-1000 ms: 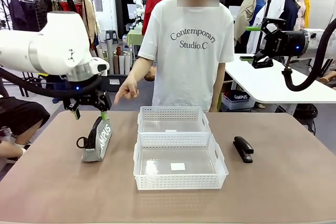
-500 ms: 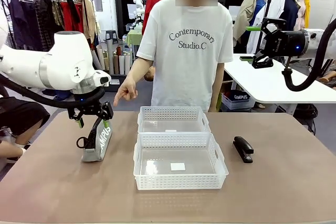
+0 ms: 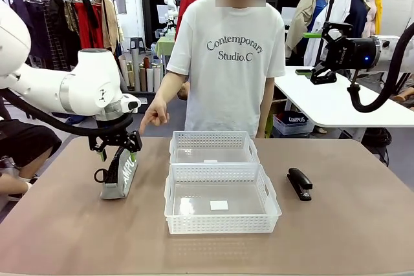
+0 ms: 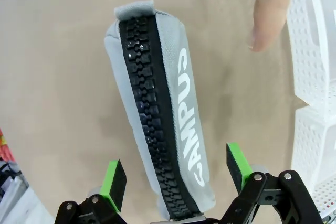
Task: Distribute items into two baskets.
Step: Pick up the Pencil pouch that the person points to, then move the picked Pencil pouch towards the Organizing basket indicated by the person, stopping as directed.
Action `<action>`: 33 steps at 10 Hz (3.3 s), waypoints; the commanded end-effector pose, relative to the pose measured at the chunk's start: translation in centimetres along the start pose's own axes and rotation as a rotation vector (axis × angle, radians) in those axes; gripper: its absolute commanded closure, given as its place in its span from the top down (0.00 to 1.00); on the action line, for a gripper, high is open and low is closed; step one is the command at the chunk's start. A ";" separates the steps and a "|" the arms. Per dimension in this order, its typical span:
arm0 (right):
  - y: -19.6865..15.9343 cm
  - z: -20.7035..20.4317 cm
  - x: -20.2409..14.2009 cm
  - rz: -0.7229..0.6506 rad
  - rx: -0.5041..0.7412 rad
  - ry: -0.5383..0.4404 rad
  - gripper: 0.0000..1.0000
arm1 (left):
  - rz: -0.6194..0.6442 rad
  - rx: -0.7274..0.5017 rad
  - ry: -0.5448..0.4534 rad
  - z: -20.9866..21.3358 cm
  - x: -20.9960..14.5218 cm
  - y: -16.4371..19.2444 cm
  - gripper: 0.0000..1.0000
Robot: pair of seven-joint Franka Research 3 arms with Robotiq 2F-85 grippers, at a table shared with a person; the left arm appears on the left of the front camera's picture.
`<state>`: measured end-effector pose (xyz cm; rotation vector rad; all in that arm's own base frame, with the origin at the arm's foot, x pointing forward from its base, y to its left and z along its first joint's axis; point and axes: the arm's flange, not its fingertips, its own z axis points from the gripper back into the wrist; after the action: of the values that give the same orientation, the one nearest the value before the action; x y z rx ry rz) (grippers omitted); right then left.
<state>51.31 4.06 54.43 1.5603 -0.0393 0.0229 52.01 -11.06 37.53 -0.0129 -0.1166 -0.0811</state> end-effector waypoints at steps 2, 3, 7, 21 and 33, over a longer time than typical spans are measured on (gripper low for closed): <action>0.2 0.0 0.0 0.003 0.000 -0.001 1.00 | 0.056 0.029 0.003 -0.2 0.6 0.3 0.85; 0.2 0.0 0.0 0.003 0.000 -0.001 1.00 | 0.057 0.032 0.005 -0.2 0.6 0.4 0.65; 0.2 0.0 0.0 0.003 0.000 -0.001 1.00 | 0.063 0.044 0.009 0.0 0.5 0.5 0.00; 0.2 0.0 0.0 0.003 0.000 -0.001 1.00 | 0.074 0.060 -0.039 20.3 2.0 -0.8 0.00; 0.2 0.0 0.0 0.003 0.000 -0.001 1.00 | 0.068 0.020 -0.068 30.6 3.2 -1.2 0.00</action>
<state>51.32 4.06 54.41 1.5603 -0.0390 0.0226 51.81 -12.11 68.28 -0.0032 -0.1840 -0.0139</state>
